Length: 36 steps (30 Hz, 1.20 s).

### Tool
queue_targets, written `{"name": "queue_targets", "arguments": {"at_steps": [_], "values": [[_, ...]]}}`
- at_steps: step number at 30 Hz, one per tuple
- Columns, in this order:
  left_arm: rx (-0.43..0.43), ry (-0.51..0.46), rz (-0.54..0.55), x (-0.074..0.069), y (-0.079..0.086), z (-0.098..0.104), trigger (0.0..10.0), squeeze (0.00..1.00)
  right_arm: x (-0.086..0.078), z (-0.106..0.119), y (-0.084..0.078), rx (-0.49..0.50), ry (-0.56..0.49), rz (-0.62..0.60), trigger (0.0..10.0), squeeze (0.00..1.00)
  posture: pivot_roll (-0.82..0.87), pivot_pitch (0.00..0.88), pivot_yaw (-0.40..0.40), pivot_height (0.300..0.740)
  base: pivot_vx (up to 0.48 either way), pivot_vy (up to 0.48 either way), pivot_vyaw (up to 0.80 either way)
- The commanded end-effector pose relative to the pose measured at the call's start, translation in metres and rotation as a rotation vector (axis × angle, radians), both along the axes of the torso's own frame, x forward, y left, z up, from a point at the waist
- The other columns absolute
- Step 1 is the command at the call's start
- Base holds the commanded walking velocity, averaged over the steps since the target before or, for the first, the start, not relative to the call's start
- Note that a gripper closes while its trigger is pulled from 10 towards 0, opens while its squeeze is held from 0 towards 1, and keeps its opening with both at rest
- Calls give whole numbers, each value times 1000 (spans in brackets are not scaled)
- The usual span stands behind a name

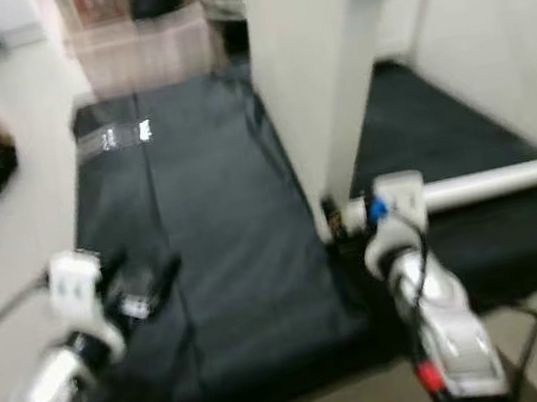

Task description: Building children table

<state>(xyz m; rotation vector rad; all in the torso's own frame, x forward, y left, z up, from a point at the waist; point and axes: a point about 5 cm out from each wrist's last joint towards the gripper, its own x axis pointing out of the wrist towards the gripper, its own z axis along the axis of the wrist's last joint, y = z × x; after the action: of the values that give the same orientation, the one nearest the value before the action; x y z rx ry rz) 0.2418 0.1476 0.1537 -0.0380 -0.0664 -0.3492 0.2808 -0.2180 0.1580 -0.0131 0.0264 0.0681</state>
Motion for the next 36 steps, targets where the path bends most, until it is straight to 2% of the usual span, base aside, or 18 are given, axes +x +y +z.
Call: {"name": "queue_targets", "arguments": {"at_steps": [1,9,11,15,19,20,21,22,25,30,31,33,36], "values": [[6,8,-5,-3,0,-2,10000,0,-2,2,0,3,-6,19,10000,0,-98,94,2,740,0,0,0],[0,11,-4,-6,-2,-2,10000,0,7,6,0,-25,-14,37,10000,0,-91,102,-5,740,0,0,0],[-3,12,3,-8,-3,-1,10000,0,17,12,8,-60,-33,88,10000,0,-78,112,-14,740,0,0,0],[-22,-2,46,-6,3,4,10000,0,23,17,18,-79,-45,126,10000,0,-72,115,-18,740,0,0,0],[-63,-87,126,10,19,31,10000,0,26,18,23,-47,-47,126,10000,0,-67,113,-22,740,0,0,0],[-63,-87,126,10,19,31,10000,0,26,18,23,-47,-47,126,10000,0,-67,113,-22,740,0,0,0],[-68,-134,139,17,26,46,10000,0,25,17,26,-42,-46,132,10000,0,-69,110,-20,740,0,0,0],[-71,-154,142,20,28,52,10000,0,25,16,27,-42,-44,135,10000,0,-69,110,-19,740,0,0,0],[-78,-177,142,23,30,60,10000,0,25,15,29,-42,-42,141,10000,0,-67,112,-19,740,0,0,0],[-81,-170,123,21,24,58,10000,0,28,14,31,-39,-42,146,10000,0,-67,115,-20,740,0,0,0],[-84,-142,101,17,16,50,10000,0,35,14,35,-54,-45,142,10000,0,-66,116,-19,740,0,0,0],[-89,-121,86,14,10,45,10000,0,41,16,38,-46,-54,137,10000,0,-60,122,-24,740,0,0,0],[-89,-112,83,13,9,43,10000,0,44,16,38,-41,-56,138,10000,0,-59,127,-23,740,0,0,0]]}}
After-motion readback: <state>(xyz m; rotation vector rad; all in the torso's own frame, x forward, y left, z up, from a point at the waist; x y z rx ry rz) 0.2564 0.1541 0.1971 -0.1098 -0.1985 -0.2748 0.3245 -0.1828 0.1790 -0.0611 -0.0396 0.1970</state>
